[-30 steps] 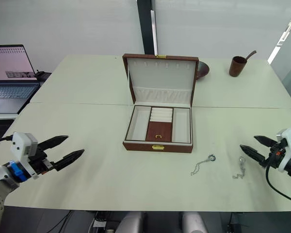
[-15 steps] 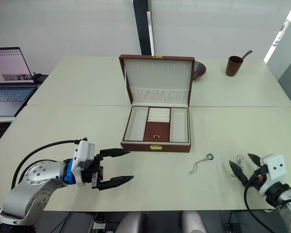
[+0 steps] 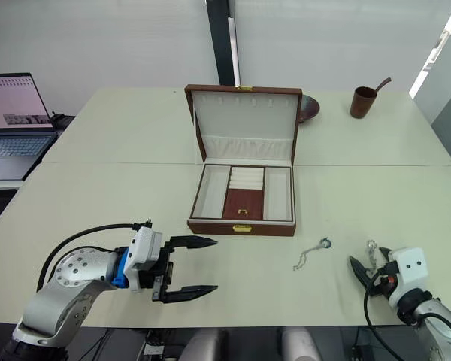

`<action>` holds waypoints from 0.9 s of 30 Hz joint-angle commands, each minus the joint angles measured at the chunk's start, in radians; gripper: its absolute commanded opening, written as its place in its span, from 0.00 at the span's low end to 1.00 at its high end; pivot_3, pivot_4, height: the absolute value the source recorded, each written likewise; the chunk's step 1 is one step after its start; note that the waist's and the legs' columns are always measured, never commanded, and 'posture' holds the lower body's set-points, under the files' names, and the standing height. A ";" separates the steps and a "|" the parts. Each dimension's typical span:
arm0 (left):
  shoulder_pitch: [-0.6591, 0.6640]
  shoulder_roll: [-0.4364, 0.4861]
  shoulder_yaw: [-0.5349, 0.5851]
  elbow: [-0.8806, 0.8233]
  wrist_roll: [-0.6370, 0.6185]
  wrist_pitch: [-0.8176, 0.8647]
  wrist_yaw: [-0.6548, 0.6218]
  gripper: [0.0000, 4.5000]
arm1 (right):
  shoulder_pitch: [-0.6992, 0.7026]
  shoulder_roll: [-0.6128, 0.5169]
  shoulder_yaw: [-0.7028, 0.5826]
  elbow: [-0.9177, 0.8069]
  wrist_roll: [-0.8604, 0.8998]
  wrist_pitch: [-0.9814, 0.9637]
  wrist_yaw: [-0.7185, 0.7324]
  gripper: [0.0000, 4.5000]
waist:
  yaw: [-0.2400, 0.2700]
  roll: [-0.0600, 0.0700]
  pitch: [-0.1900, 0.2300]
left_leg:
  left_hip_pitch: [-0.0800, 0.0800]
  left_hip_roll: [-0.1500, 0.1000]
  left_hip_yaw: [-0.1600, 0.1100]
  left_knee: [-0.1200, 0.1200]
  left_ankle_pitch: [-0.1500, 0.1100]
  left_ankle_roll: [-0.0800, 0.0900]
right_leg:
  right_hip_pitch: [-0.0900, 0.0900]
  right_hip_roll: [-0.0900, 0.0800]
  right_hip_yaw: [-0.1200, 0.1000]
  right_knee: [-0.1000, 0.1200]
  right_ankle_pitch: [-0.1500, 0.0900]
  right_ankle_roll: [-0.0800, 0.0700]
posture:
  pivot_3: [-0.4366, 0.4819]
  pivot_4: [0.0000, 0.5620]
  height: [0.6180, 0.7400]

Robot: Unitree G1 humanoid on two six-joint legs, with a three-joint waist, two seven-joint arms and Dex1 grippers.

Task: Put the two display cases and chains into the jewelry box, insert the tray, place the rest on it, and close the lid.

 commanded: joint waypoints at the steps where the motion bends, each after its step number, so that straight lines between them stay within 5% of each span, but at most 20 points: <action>1: 0.005 -0.009 0.003 -0.004 0.002 -0.027 0.004 1.00 | 0.009 -0.006 0.008 0.017 -0.024 0.010 -0.018 0.99 | 0.000 0.000 0.000 | 0.000 0.000 0.000 0.000 0.000 0.000 | 0.000 0.000 0.000 0.000 0.000 0.000 | 0.48 0.27 1.00; 18: -0.046 -0.033 -0.009 -0.012 0.001 -0.003 0.044 1.00 | -0.018 0.012 -0.018 0.048 0.018 0.034 -0.033 0.06 | -0.001 -0.004 -0.003 | 0.001 0.000 0.000 0.000 0.000 0.000 | 0.000 0.001 -0.001 0.000 0.000 0.000 | 0.48 0.27 1.00; 27: -0.071 -0.046 -0.015 -0.002 0.000 0.007 0.052 1.00 | -0.039 -0.006 -0.055 0.034 0.061 -0.002 0.006 0.05 | -0.001 -0.004 -0.004 | 0.000 0.000 0.000 0.000 0.000 0.000 | 0.000 0.001 0.000 0.000 0.000 0.000 | 0.48 0.27 1.00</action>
